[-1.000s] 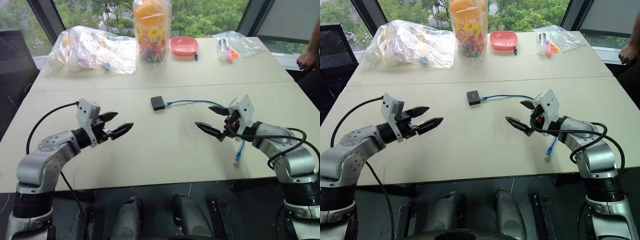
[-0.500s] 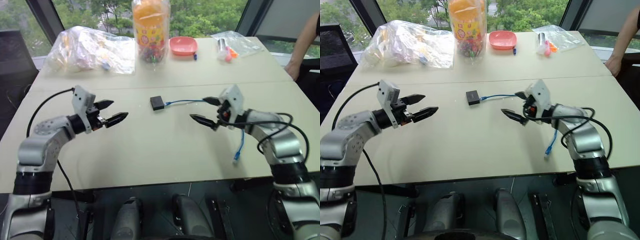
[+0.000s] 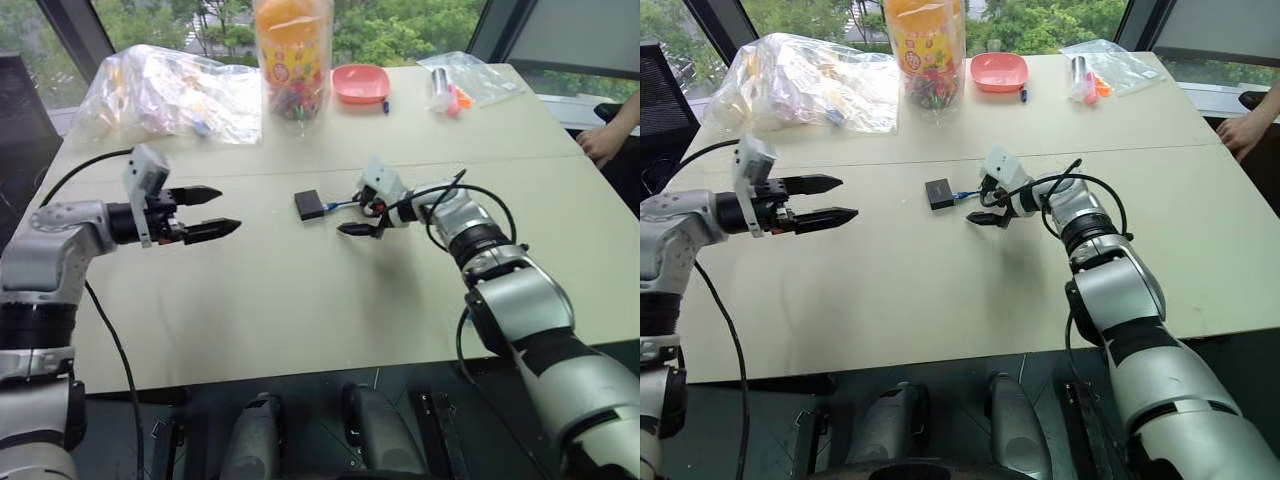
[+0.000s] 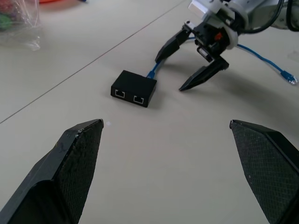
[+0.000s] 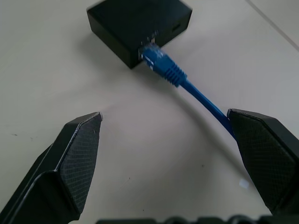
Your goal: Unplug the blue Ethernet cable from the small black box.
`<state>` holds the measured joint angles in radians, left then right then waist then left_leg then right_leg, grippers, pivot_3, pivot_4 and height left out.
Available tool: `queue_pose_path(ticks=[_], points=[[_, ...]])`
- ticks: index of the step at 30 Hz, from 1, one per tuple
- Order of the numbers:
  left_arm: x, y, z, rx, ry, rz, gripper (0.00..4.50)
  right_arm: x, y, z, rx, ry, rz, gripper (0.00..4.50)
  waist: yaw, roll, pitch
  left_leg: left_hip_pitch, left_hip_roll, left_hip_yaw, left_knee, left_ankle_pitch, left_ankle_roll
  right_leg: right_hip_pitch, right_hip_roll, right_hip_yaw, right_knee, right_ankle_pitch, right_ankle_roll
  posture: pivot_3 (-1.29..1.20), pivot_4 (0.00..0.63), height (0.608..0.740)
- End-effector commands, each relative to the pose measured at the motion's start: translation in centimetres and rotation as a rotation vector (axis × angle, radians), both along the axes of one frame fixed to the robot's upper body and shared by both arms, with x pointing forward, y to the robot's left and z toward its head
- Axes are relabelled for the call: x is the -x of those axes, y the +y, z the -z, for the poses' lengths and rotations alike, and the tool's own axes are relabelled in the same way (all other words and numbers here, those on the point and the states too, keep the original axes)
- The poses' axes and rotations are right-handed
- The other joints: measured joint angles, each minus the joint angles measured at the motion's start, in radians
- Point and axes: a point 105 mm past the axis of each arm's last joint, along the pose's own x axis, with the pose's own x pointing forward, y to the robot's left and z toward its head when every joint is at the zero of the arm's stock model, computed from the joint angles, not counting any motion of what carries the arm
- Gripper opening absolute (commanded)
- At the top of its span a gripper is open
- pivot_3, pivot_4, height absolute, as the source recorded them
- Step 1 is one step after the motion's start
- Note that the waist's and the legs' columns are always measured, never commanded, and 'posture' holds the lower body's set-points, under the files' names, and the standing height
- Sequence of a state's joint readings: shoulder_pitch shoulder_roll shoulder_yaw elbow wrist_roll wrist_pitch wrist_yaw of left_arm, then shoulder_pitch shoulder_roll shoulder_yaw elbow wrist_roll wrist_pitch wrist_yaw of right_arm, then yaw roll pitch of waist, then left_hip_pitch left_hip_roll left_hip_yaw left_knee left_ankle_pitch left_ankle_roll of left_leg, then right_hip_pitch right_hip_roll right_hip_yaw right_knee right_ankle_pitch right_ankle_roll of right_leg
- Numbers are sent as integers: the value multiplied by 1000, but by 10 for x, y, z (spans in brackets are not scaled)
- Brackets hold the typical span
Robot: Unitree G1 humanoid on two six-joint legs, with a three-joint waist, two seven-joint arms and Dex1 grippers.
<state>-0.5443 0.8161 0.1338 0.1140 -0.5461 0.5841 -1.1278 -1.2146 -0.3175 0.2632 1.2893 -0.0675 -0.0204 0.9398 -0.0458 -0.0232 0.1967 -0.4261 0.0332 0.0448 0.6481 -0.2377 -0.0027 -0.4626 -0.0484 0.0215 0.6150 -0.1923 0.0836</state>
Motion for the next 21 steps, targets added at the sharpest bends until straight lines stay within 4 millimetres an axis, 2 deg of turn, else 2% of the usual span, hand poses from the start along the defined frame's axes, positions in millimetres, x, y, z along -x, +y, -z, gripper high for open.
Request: queue_pose_path(ticks=[1, 6, 11, 14, 18, 21], points=[[7, -3, -8, 30, -43, -24, 4484, -13, 12, -24, -7, -123, 47, 4500, -1, 0, 0, 0, 0, 0, 0, 0, -1, 0, 0, 0, 0, 0, 0, 0, 150, 740], [18, -6, -4, 59, -36, -70, 4484, -21, 28, -32, 62, -234, 77, 4500, -3, 0, 0, 1, 1, 0, 0, 2, -3, 0, 1, 0, 2, 1, -1, 0, 150, 740], [22, 1, -5, 83, -60, -168, 4484, -15, 47, -10, 105, -197, 48, 4500, -2, 0, 0, 2, 0, -1, 0, 3, -4, 1, 1, 0, 2, 1, -2, 0, 150, 740], [24, 3, -3, 82, -71, -214, 4500, -13, 50, 5, 150, -202, 64, 3640, -4, -1, -1, 4, 0, -1, 0, 3, -4, 3, 1, 0, 2, 1, -2, 0, 150, 740], [31, 5, -5, 87, -78, -246, 4500, -5, 54, 21, 202, -164, 11, 1633, -9, -1, -1, 7, 1, -1, 0, 4, -6, 4, 1, 0, 4, 2, -4, 0, 150, 740], [30, 7, -4, 82, -81, -267, 4500, 7, 59, 31, 160, -35, -60, 245, -10, -1, -1, 15, 1, -1, 0, 4, -6, 13, 1, 0, 3, 0, -7, 0, 150, 740]])
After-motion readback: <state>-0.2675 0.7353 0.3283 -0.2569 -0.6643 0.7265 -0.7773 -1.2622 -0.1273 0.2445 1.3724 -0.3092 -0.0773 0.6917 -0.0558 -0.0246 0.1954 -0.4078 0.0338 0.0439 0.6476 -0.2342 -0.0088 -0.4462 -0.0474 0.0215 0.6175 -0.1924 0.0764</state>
